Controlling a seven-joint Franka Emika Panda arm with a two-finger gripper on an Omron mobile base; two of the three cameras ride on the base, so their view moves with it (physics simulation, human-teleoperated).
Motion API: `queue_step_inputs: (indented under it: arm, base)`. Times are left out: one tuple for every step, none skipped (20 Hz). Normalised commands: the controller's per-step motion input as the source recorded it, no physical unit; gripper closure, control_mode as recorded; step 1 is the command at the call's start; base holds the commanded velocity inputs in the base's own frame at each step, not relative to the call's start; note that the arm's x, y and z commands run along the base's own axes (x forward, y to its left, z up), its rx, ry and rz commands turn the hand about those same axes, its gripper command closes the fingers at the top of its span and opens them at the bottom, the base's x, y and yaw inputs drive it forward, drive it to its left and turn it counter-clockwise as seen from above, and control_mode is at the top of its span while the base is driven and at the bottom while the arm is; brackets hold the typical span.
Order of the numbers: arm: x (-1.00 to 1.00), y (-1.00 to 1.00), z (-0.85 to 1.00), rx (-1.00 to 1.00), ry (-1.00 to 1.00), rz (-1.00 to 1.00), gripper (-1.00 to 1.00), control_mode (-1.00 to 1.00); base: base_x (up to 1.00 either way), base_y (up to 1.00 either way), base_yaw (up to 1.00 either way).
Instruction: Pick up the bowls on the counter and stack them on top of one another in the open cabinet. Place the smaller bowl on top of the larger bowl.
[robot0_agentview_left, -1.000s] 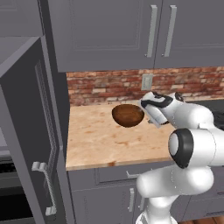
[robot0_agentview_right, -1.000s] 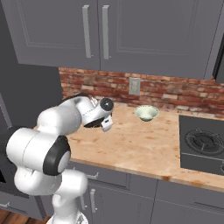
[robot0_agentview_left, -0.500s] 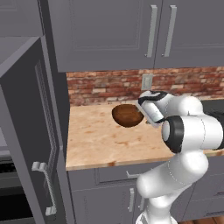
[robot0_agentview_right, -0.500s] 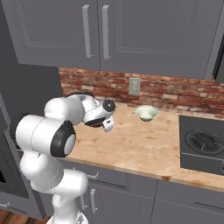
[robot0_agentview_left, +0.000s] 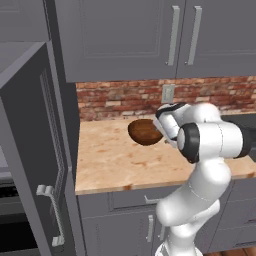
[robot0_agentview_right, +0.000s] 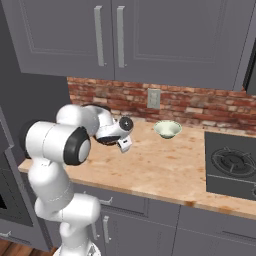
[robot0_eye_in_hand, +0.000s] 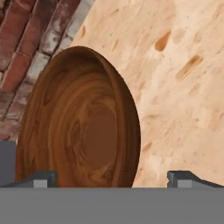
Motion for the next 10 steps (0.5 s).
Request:
queue_step_inputs:
  arm:
    - [0.18, 0.00, -0.23, 0.00, 0.00, 0.01, -1.00, -1.00]
    - [0.18, 0.00, -0.23, 0.00, 0.00, 0.01, -1.00, -1.00]
    - [0.18, 0.00, -0.23, 0.00, 0.00, 0.01, -1.00, -1.00]
    - [0.17, 0.00, -0.23, 0.00, 0.00, 0.01, -1.00, -1.00]
    - [0.17, 0.00, -0.24, 0.00, 0.00, 0.01, -1.00, -1.00]
    - [0.17, 0.00, -0.24, 0.00, 0.00, 0.01, -1.00, -1.00]
    - [0.17, 0.00, -0.24, 0.00, 0.00, 0.01, -1.00, -1.00]
    - [0.18, 0.00, -0.23, 0.00, 0.00, 0.01, -1.00, -1.00]
    - [0.19, 0.00, -0.23, 0.00, 0.00, 0.01, -1.00, -1.00]
    - [0.19, 0.00, -0.22, 0.00, 0.00, 0.01, -1.00, -1.00]
  base:
    - [0.00, 0.00, 0.00]
    - [0.00, 0.00, 0.00]
    - [0.00, 0.00, 0.00]
    - [0.00, 0.00, 0.00]
    - [0.00, 0.00, 0.00]
    - [0.00, 0.00, 0.00]
    - [0.00, 0.00, 0.00]
    - [0.00, 0.00, 0.00]
    - [0.00, 0.00, 0.00]
    - [0.00, 0.00, 0.00]
